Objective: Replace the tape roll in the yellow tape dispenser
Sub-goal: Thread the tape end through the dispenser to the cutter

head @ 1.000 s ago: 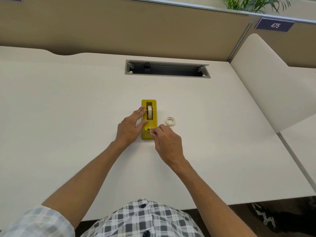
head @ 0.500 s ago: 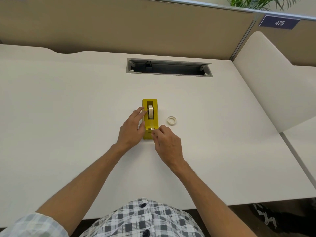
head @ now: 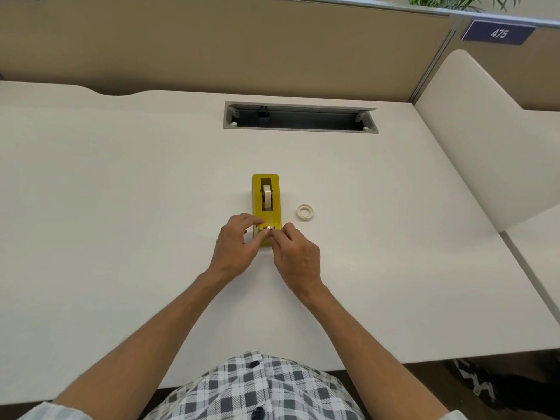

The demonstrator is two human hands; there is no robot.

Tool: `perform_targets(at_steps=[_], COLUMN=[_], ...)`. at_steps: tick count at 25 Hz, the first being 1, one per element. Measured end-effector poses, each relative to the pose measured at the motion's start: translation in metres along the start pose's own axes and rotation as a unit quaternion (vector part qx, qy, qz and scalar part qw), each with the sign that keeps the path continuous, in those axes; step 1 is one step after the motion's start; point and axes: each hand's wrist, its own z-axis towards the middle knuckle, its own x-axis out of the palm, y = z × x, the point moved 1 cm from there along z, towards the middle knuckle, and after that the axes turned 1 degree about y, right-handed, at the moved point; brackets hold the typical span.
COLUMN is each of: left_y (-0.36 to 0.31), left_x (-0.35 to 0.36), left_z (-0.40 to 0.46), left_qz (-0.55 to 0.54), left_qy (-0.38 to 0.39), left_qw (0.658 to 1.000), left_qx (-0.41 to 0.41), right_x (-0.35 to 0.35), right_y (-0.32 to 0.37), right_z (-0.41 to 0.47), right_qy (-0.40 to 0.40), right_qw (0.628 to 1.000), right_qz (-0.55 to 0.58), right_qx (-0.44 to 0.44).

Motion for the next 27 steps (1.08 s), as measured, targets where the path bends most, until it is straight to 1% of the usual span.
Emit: perform_targets(at_steps=[7, 14, 17, 20, 22, 24, 26, 27], left_y=[-0.001, -0.004, -0.005, -0.006, -0.008, -0.010, -0.011, -0.010], left_x=[0.001, 0.000, -0.002, -0.006, -0.007, -0.007, -0.007, -0.007], left_z=[-0.004, -0.004, -0.003, -0.002, -0.003, -0.003, -0.003, -0.003], left_qz=[0.027, 0.036, 0.073, 0.138, 0.174, 0.191, 0.191, 0.190], left_qy=[0.009, 0.009, 0.007, 0.009, 0.009, 0.005, 0.003, 0.003], left_qw=[1.000, 0.999, 0.997, 0.988, 0.980, 0.975, 0.975, 0.975], left_qx=[0.003, 0.002, 0.018, 0.065, 0.096, 0.109, 0.111, 0.114], right_x=[0.007, 0.010, 0.010, 0.006, 0.003, 0.001, 0.000, 0.001], right_y=[-0.005, -0.008, -0.008, -0.011, -0.014, -0.017, -0.018, -0.020], right_z=[-0.007, -0.023, -0.026, -0.024, -0.020, -0.013, -0.005, -0.002], right_qy=[-0.041, -0.009, 0.005, -0.004, -0.032, -0.042, -0.008, 0.013], right_qw=[0.999, 0.999, 0.998, 0.998, 0.999, 0.997, 0.995, 0.995], right_qz=[-0.018, -0.021, -0.029, -0.007, 0.025, 0.060, 0.067, 0.063], right_qx=[-0.018, -0.042, -0.051, -0.057, -0.023, 0.037, 0.072, 0.071])
